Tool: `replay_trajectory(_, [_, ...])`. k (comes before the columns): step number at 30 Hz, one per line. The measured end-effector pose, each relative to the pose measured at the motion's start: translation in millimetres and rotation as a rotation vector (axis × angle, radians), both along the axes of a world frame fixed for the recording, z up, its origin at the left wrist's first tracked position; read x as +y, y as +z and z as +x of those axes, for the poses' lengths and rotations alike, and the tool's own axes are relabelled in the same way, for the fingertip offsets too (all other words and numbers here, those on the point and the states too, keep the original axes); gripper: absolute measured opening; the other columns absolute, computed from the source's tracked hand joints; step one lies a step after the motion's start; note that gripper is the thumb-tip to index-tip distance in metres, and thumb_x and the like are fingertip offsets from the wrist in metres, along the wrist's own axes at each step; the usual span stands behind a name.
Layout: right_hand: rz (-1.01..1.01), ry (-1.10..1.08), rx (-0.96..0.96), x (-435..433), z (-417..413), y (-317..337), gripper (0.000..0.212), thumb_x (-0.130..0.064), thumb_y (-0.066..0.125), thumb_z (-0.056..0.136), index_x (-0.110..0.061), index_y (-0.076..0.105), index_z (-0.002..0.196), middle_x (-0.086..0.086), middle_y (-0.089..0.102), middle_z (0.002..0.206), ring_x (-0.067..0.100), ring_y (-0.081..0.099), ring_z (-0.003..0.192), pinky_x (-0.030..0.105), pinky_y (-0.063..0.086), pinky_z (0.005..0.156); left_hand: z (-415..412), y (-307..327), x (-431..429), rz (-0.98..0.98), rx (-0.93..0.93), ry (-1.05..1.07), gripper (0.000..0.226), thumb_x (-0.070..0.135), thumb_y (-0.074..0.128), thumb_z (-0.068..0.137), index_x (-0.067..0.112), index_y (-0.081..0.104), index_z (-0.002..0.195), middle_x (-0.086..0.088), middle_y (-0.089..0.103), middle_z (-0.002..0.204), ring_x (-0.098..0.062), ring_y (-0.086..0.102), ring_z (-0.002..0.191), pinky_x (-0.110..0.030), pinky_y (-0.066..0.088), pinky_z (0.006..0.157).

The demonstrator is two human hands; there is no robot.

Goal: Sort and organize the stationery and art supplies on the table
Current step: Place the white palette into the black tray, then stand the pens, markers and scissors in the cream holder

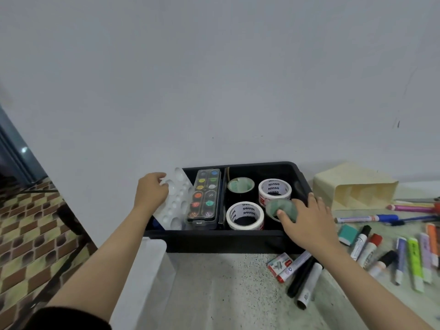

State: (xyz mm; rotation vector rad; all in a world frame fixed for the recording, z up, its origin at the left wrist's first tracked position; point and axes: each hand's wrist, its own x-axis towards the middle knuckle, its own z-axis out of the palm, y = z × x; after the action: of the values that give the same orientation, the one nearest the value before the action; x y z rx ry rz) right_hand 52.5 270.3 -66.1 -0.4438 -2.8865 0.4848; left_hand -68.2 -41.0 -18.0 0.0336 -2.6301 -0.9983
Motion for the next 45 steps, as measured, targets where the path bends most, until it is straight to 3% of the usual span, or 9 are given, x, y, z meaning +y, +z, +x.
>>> replay_trajectory(5, [-0.011, -0.009, 0.020, -1, 0, -2, 0.055, -0.053, 0.035, 0.094, -0.021, 0.041, 0.139, 0.016, 0.015, 0.156, 0.032, 0.009, 0.144, 0.043, 0.012, 0.116, -6, -13, -9, -0.060, -0.025, 0.034, 0.044, 0.006, 0.049, 0.089, 0.003, 0.049, 0.133, -0.014, 0.051, 0.137, -0.028, 0.045, 0.128, -0.036, 0.036, 0.104])
replay_trajectory(9, [-0.013, -0.013, 0.035, -1, 1, -2, 0.054, -0.053, 0.034, 0.095, -0.022, 0.042, 0.139, 0.015, 0.015, 0.157, 0.030, 0.009, 0.145, 0.042, 0.013, 0.115, -9, -15, -16, -0.290, -0.206, 0.051, 0.012, 0.007, 0.050, 0.084, 0.009, 0.051, 0.095, -0.011, 0.058, 0.101, -0.032, 0.050, 0.097, -0.032, 0.043, 0.074])
replay_trajectory(13, [-0.023, -0.005, 0.063, 0, 2, -4, 0.054, -0.052, 0.034, 0.095, -0.023, 0.043, 0.139, 0.013, 0.016, 0.157, 0.028, 0.010, 0.145, 0.039, 0.011, 0.116, -5, -9, 0, -0.610, -0.194, 0.158, 0.054, 0.024, 0.053, 0.088, 0.006, 0.036, 0.136, -0.018, 0.041, 0.136, -0.036, 0.036, 0.124, -0.039, 0.034, 0.096])
replay_trajectory(19, [-0.093, 0.091, 0.152, 16, 7, -8, 0.045, -0.046, 0.043, 0.095, -0.021, 0.054, 0.131, 0.008, 0.030, 0.153, 0.024, 0.017, 0.144, 0.036, 0.018, 0.115, 9, -5, 62, -0.233, 0.167, -0.222, 0.044, 0.016, 0.061, 0.086, 0.017, 0.054, 0.130, -0.005, 0.056, 0.130, -0.024, 0.046, 0.123, -0.037, 0.036, 0.103])
replay_trajectory(24, [-0.280, 0.234, 0.305, 52, 17, -14, 0.031, -0.035, 0.053, 0.093, -0.024, 0.059, 0.122, -0.009, 0.046, 0.137, 0.007, 0.037, 0.129, 0.021, 0.029, 0.100, 36, -7, 139, 0.082, 0.142, -0.595, 0.031, 0.005, 0.061, 0.088, 0.022, 0.063, 0.113, 0.011, 0.064, 0.111, 0.008, 0.054, 0.102, -0.007, 0.040, 0.089])
replay_trajectory(29, [-0.293, 0.205, 0.374, 118, 19, -15, 0.027, -0.027, 0.056, 0.092, -0.024, 0.061, 0.118, -0.007, 0.053, 0.126, 0.009, 0.044, 0.121, 0.023, 0.030, 0.096, 51, -10, 218, 0.192, 0.065, -0.720, 0.030, 0.008, 0.057, 0.091, 0.023, 0.063, 0.115, 0.016, 0.064, 0.109, 0.010, 0.054, 0.103, -0.003, 0.039, 0.085])
replay_trajectory(35, [-0.085, 0.127, 0.351, 214, 6, -7, 0.029, -0.024, 0.054, 0.092, -0.017, 0.064, 0.118, 0.007, 0.056, 0.129, 0.023, 0.048, 0.121, 0.030, 0.033, 0.098, 54, -16, 306, 0.184, -0.045, -0.744, 0.034, 0.009, 0.055, 0.091, 0.024, 0.057, 0.121, 0.009, 0.059, 0.116, 0.000, 0.054, 0.105, -0.021, 0.044, 0.095])
replay_trajectory(40, [-0.091, 0.049, 0.266, 267, -11, -2, 0.041, -0.024, 0.051, 0.096, -0.021, 0.049, 0.137, 0.010, 0.047, 0.142, 0.023, 0.041, 0.133, 0.032, 0.032, 0.105, 44, -32, 353, -0.177, -0.169, -0.758, 0.057, 0.024, 0.056, 0.092, 0.030, 0.033, 0.143, 0.000, 0.032, 0.148, -0.016, 0.025, 0.138, -0.028, 0.021, 0.110])
replay_trajectory(45, [-0.265, 0.003, 0.159, 297, -25, -5, 0.042, -0.031, 0.051, 0.097, -0.019, 0.049, 0.137, 0.008, 0.065, 0.121, 0.021, 0.060, 0.106, 0.027, 0.041, 0.085, 31, -40, 377, -0.268, -0.107, -0.666, 0.058, 0.027, 0.053, 0.094, 0.029, 0.029, 0.146, 0.003, 0.041, 0.145, -0.016, 0.035, 0.134, -0.030, 0.030, 0.106])
